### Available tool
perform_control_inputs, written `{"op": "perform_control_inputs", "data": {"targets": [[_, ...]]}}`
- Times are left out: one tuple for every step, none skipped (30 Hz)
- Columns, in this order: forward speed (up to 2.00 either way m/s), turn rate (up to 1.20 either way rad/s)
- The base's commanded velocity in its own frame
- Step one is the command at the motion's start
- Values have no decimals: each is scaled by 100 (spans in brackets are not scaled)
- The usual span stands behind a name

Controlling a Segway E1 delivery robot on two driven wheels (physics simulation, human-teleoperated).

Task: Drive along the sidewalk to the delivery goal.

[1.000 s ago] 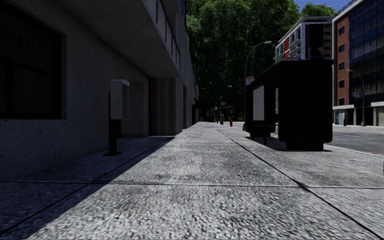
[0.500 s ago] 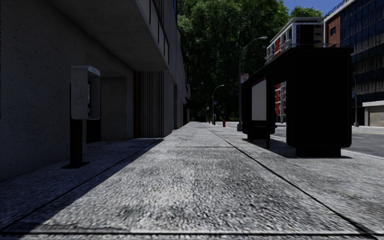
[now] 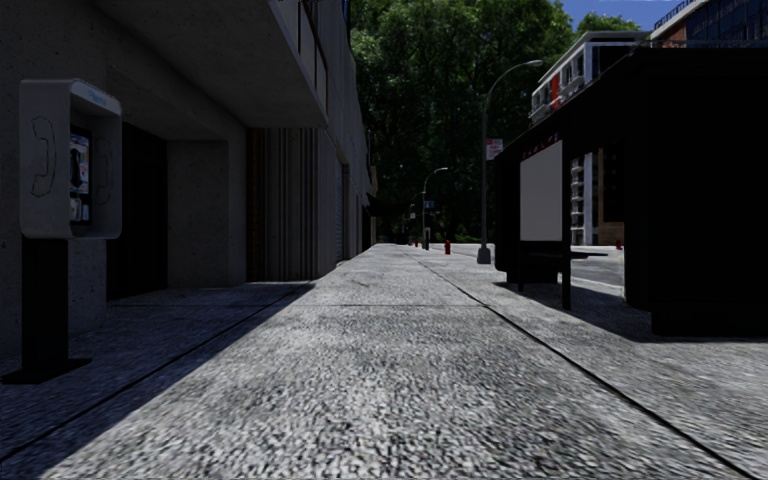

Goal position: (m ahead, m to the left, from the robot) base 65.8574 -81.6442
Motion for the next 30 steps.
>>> {"op": "perform_control_inputs", "data": {"targets": [[200, 0], [200, 0], [200, 0], [200, 0], [200, 0], [200, 0], [200, 0], [200, 0], [200, 0], [200, 0], [200, 0], [200, 0], [200, 0], [200, 0], [200, 0], [200, 0], [200, 0], [200, 0], [200, 0], [200, 0], [200, 0], [200, 0], [200, 0], [200, 0], [200, 0], [200, 0], [200, 0], [200, 0], [200, 0], [200, 0]]}}
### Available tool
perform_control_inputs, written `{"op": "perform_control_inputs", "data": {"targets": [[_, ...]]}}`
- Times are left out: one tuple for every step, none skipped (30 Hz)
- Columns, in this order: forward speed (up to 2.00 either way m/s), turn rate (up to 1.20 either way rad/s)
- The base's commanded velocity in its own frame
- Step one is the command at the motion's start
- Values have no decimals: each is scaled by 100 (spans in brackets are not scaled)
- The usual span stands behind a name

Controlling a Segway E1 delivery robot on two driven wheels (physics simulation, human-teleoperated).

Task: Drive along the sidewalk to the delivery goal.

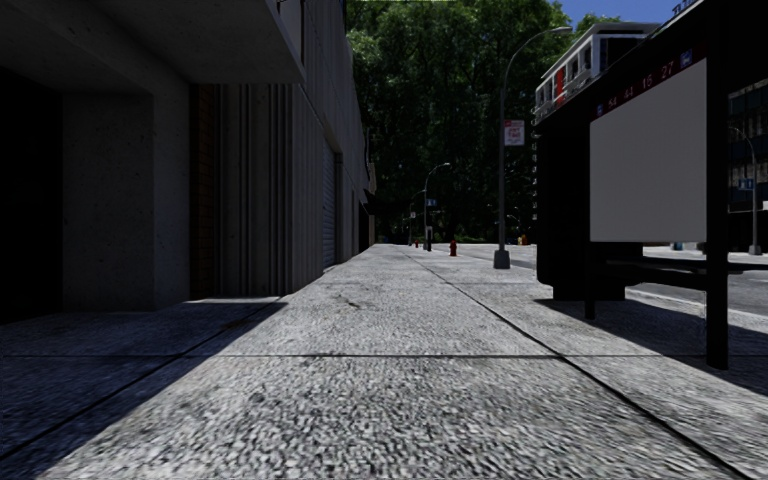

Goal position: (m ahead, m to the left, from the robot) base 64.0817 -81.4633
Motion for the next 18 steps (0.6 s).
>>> {"op": "perform_control_inputs", "data": {"targets": [[200, 0], [200, 0], [200, 0], [200, 0], [200, 0], [200, 0], [200, 0], [200, 0], [200, 0], [200, 0], [200, 0], [200, 0], [200, 0], [200, 0], [200, 0], [200, 0], [200, 0], [200, 0]]}}
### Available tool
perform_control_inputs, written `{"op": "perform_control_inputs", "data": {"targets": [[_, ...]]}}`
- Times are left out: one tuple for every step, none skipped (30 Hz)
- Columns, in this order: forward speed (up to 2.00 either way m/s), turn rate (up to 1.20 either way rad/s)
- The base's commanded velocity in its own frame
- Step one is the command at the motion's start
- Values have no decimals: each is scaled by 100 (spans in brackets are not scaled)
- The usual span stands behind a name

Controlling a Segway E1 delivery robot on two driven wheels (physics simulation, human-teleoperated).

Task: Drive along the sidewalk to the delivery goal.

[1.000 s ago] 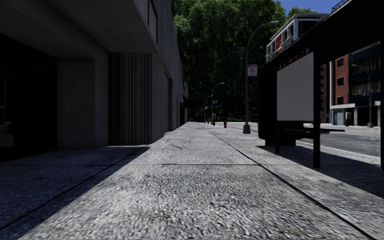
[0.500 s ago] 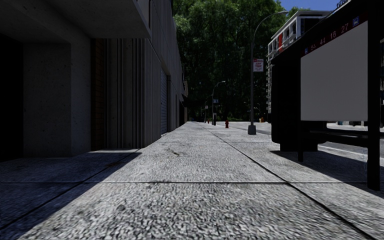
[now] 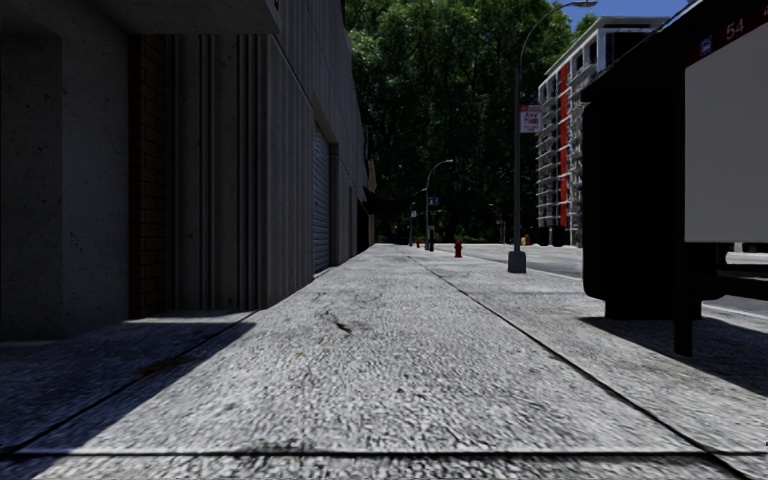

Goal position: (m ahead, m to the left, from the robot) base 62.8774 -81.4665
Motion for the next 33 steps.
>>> {"op": "perform_control_inputs", "data": {"targets": [[200, 0], [200, 0], [200, 0], [200, 0], [200, 0], [200, 0], [200, 0], [200, 0], [200, 0], [200, 0], [200, 0], [200, 0], [200, 0], [200, 0], [200, 0], [200, 0], [200, 0], [200, 0], [200, 0], [200, 0], [200, 0], [200, 0], [200, 0], [200, 0], [200, 0], [200, 0], [200, 0], [200, 0], [200, 0], [200, 0], [200, 0], [200, 0], [200, 0]]}}
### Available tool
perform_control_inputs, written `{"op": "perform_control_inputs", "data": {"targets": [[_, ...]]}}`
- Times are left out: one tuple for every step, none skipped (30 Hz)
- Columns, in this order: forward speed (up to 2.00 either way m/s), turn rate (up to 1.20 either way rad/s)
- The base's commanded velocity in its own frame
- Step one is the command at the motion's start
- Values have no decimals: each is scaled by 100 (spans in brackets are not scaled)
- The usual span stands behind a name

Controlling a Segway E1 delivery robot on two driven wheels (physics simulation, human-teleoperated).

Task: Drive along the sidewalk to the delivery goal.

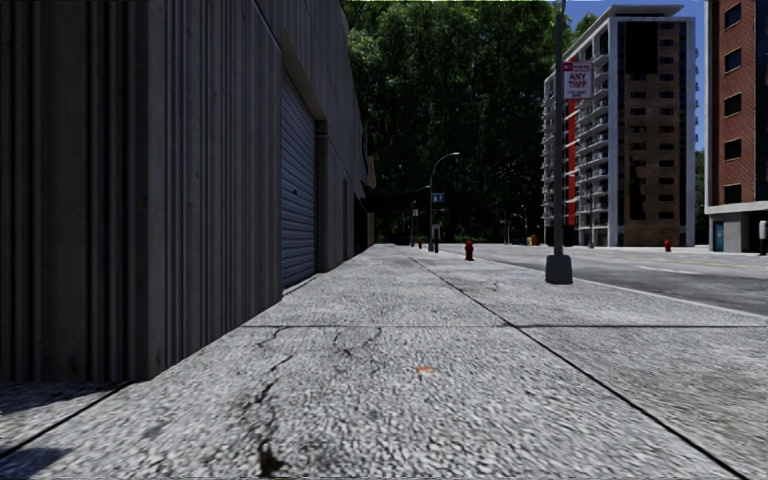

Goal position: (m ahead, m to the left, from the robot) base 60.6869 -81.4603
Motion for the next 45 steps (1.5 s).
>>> {"op": "perform_control_inputs", "data": {"targets": [[200, 0], [200, 0], [200, 0], [200, 0], [200, 0], [200, 0], [200, 0], [200, 0], [200, 0], [200, 0], [200, 0], [200, 0], [200, 0], [200, 0], [200, 0], [200, 0], [200, 0], [200, 0], [200, 0], [200, 0], [200, 0], [200, 0], [200, 0], [200, 0], [200, 0], [200, 0], [200, 0], [200, 0], [200, 0], [200, 0], [200, 0], [200, 0], [200, 0], [200, 0], [200, 0], [200, 0], [200, 0], [200, 0], [200, 0], [200, 0], [200, 0], [200, 0], [200, 0], [200, 0], [200, 0]]}}
